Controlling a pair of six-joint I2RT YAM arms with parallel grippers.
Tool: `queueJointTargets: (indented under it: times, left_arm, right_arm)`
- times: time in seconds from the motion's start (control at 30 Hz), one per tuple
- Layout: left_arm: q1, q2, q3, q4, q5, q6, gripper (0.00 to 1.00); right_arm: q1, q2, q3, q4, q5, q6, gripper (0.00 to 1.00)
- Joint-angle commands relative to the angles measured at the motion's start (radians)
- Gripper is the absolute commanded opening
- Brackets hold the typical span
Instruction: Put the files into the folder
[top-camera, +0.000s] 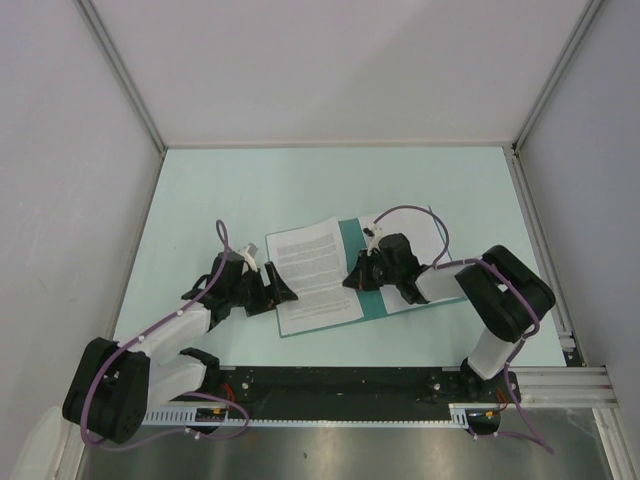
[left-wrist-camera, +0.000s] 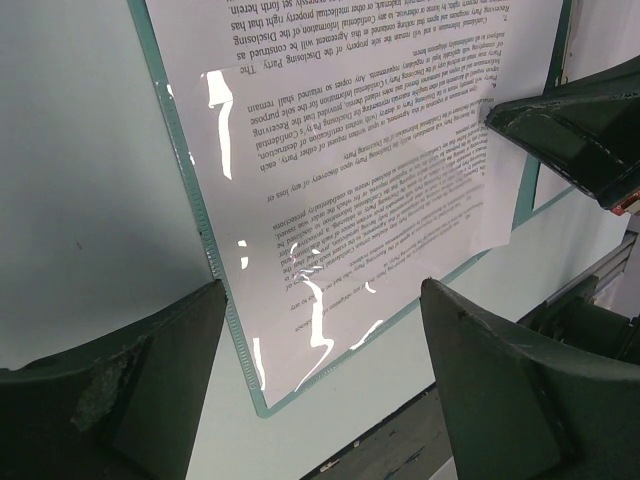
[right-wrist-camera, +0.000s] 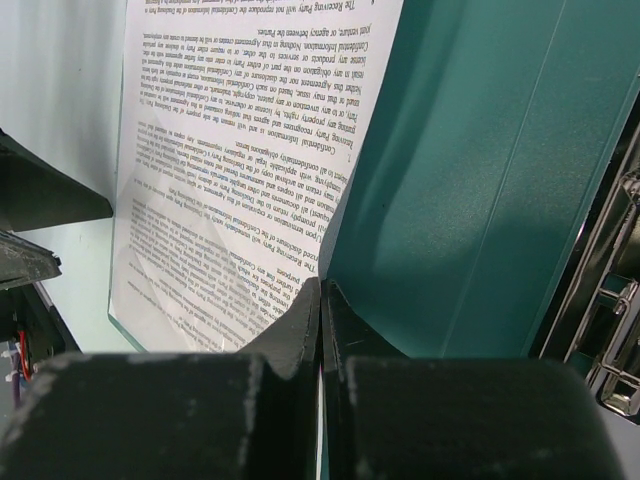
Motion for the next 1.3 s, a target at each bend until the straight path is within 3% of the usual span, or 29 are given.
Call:
queueJointTargets:
  times: [0.0,0.13,0.37,0.4,0.6,0.77,0.87,0.93,1.07,1.2,1.27]
  left_arm:
    - [-0.007,-0.009,-0.004,-0.065,-0.027,0.003,0.86]
    - [-0.007,-0.016,0.002,-0.076,-0.028,0.006,0.86]
    - [-0.007,-0.073,0.053,-0.16,-0.039,0.023,0.88]
    - [-0.007,-0.084,0.071,-0.174,-0.045,0.03,0.88]
    - [-0.006,-0.154,0.172,-0.294,-0.109,0.07,0.9]
    - [-0.001,-0.165,0.231,-0.344,-0.122,0.089,0.93]
    - [0.001,-0.162,0.237,-0.328,-0.093,0.077,0.93]
    - [0.001,-0.156,0.233,-0.311,-0.058,0.06,0.93]
    - [0.001,-0.138,0.226,-0.309,-0.028,0.05,0.93]
    - [0.001,-0.154,0.199,-0.314,-0.031,0.05,0.93]
    - [0.001,-0.173,0.185,-0.309,-0.03,0.044,0.93]
  right_arm:
    - [0.033,-0.006,-0.008,-0.007,0.025,-0.005,0.0]
    - [0.037,-0.025,-0.007,-0.019,0.039,-0.01,0.02]
    - [0.016,-0.098,0.008,-0.156,0.092,-0.071,0.33]
    - [0.016,-0.135,0.011,-0.182,0.12,-0.099,0.41]
    - [0.036,-0.305,0.057,-0.432,0.296,-0.199,0.68]
    - [0.033,-0.439,0.064,-0.567,0.412,-0.219,0.79]
    - [0.013,-0.433,0.07,-0.567,0.44,-0.184,0.84]
    - [-0.003,-0.41,0.102,-0.573,0.439,-0.171,0.83]
    - [0.028,-0.335,0.166,-0.587,0.528,-0.194,0.72]
    - [0.045,-0.231,0.243,-0.618,0.583,-0.245,0.38]
    - [0.051,-0.198,0.28,-0.622,0.589,-0.266,0.31]
